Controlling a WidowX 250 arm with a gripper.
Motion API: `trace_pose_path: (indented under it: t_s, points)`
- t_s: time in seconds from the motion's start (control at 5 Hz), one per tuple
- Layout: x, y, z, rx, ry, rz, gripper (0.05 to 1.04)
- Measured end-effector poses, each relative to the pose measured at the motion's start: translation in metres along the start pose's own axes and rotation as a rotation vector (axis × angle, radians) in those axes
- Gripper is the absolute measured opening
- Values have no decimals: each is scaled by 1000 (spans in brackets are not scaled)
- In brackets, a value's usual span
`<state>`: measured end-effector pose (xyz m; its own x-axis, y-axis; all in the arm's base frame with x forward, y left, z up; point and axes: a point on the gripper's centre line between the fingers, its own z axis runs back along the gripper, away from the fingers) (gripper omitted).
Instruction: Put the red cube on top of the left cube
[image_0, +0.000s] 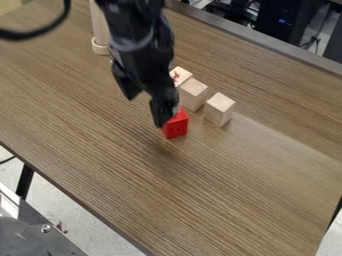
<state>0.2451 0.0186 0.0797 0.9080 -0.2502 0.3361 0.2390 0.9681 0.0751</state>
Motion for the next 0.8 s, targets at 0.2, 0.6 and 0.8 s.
trace_pose_path:
  t_s: [0.2, 0.6, 0.8]
  points:
    - [-2, -5, -12, 4, -28, -86, 999]
    - [1, -11, -15, 12, -51, -132, 999]
    - [1, -11, -15, 12, -50, -133, 999]
